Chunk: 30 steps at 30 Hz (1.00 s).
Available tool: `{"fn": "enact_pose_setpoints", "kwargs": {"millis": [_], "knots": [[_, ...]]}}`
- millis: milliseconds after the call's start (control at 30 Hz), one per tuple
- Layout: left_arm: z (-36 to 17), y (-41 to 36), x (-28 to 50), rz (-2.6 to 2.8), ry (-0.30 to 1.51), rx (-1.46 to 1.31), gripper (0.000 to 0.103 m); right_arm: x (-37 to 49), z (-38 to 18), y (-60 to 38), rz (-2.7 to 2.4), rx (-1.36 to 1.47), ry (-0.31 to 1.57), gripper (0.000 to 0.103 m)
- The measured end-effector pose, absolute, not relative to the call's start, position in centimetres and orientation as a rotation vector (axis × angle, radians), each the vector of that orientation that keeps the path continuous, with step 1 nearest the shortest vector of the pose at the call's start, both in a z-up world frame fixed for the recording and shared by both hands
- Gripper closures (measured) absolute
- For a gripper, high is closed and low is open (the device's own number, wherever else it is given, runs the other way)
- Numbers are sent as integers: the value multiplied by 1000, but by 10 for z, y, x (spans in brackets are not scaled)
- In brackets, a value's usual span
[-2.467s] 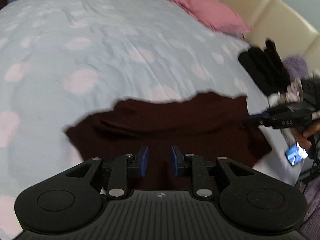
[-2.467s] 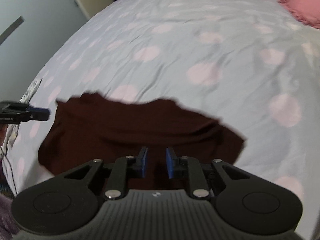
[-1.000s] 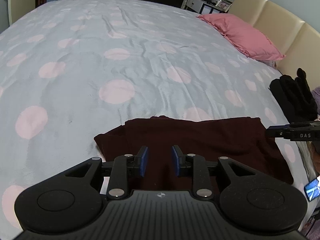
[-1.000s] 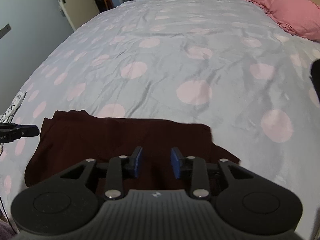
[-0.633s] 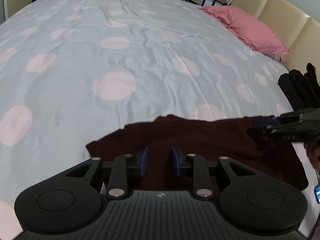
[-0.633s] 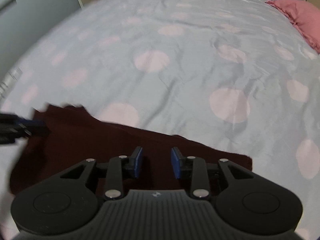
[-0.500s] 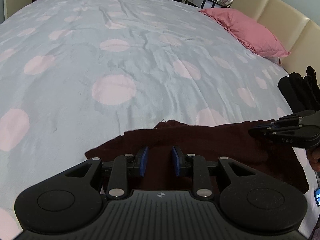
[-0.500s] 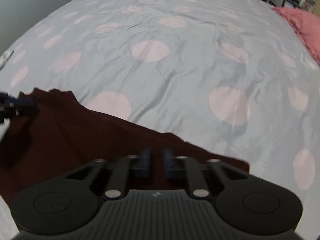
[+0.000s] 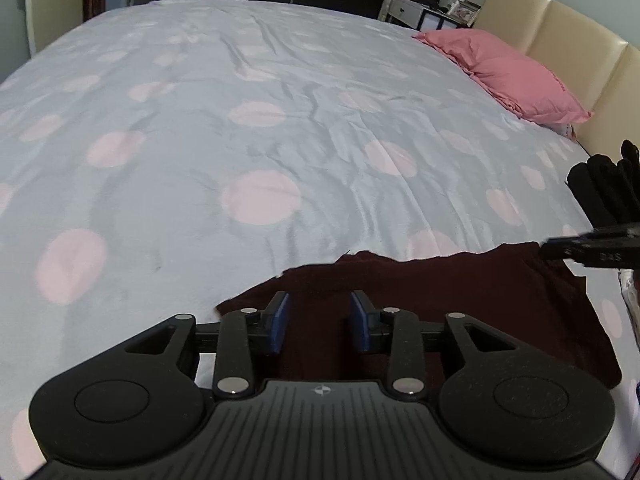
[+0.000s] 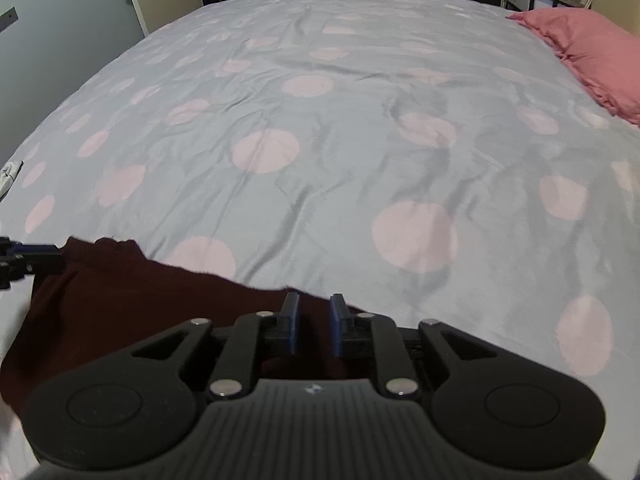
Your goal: Fold clothes
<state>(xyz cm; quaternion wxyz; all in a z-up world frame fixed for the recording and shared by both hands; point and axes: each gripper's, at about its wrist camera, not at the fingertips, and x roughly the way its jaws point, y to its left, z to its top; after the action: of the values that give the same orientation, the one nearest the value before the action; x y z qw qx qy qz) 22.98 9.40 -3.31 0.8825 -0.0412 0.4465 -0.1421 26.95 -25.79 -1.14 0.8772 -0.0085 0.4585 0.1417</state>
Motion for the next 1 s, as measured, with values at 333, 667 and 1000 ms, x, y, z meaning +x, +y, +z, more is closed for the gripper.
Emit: {"fn": "enact_pose_setpoints", "kwargs": {"millis": [333, 667, 1000], "knots": [[-27, 124, 163, -246, 974, -221, 59, 179, -4, -317, 229, 94, 1023, 67], [-59, 126, 114, -238, 1028, -296, 55, 117, -34, -349, 173, 340, 1071, 63], [-78, 114, 115, -219, 1030, -278, 60, 120, -60, -341, 168, 389, 1082, 77]]}}
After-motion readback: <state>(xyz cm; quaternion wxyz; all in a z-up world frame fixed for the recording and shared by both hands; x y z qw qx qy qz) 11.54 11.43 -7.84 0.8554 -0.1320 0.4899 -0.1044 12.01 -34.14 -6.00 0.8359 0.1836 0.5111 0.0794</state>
